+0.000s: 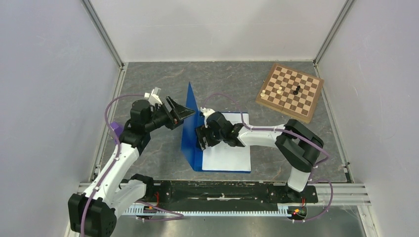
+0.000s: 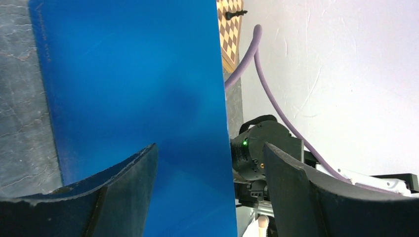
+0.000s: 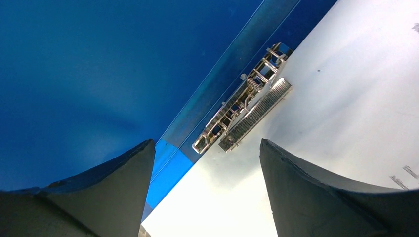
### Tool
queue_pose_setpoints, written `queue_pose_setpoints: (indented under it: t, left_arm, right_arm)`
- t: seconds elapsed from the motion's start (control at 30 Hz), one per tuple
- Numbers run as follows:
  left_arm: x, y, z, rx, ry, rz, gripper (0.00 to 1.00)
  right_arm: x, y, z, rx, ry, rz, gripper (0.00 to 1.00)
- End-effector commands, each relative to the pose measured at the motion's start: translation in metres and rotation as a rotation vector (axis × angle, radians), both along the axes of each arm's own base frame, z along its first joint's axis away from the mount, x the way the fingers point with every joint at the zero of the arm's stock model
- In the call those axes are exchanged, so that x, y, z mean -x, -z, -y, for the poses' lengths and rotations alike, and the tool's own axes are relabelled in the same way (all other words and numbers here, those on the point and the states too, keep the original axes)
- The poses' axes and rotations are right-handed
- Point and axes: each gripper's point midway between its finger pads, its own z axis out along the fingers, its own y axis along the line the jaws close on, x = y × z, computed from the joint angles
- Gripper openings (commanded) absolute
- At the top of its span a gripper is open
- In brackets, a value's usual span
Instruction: Put the files into the folder
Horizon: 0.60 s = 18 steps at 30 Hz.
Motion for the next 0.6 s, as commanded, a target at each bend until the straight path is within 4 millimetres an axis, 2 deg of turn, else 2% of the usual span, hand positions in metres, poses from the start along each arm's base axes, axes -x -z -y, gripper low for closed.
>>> queue_pose_setpoints:
  t: [0.0,0.2,0.4,0.5,0.57]
  left_arm:
    - [-0.002,-0.026,0.011,-0.024,0.056,0.080,0.84]
    - [0.002,-0.030,0.044,-0.049,0.132,0.086,0.83]
    - [0.011,-0.034,0.091,-0.068,0.210,0.103,0.84]
    - [0.014,-0.027,0.114,-0.073,0.250,0.097,0.84]
    - [0.015,-0.015,0.128,-0.077,0.275,0.069,0.84]
  right_arm:
    - [-0.016,-0.045,0.012,-0.066,0.061,0.065,0.81]
    - [-0.039,-0.083,0.069,-0.048,0.196,0.160,0.83]
    - [-0.048,-0.114,0.128,0.028,0.331,0.273,0.85]
    - [-0.049,-0.129,0.167,0.085,0.434,0.334,0.86]
    - [-0.047,-0.140,0.190,0.111,0.493,0.372,0.88]
